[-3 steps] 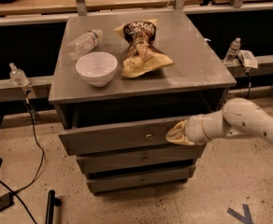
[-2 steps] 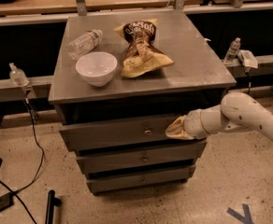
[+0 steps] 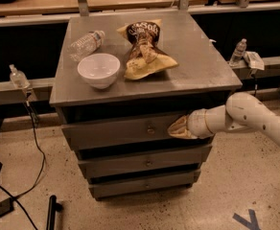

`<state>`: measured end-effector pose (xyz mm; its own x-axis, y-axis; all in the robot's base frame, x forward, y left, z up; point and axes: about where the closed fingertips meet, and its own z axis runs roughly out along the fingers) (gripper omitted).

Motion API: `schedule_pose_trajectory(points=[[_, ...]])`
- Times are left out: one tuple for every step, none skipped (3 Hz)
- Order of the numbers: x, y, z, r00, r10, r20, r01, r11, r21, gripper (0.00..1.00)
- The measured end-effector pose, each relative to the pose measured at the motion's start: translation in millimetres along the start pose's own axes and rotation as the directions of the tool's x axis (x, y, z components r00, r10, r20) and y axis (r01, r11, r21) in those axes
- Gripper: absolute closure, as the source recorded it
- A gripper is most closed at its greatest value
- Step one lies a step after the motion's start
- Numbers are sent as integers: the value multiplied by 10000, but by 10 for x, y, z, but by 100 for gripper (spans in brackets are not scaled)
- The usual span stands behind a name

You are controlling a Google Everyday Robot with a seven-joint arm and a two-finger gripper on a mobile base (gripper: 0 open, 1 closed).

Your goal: Close top drawer

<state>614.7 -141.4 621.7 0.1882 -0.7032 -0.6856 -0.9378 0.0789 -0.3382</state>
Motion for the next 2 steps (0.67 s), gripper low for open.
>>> schedule_pose_trajectory(points=[[-59, 107, -23, 9999, -38, 135, 39, 10000, -31, 100], [-59, 263, -182, 9983, 265, 521, -274, 9995, 178, 100]])
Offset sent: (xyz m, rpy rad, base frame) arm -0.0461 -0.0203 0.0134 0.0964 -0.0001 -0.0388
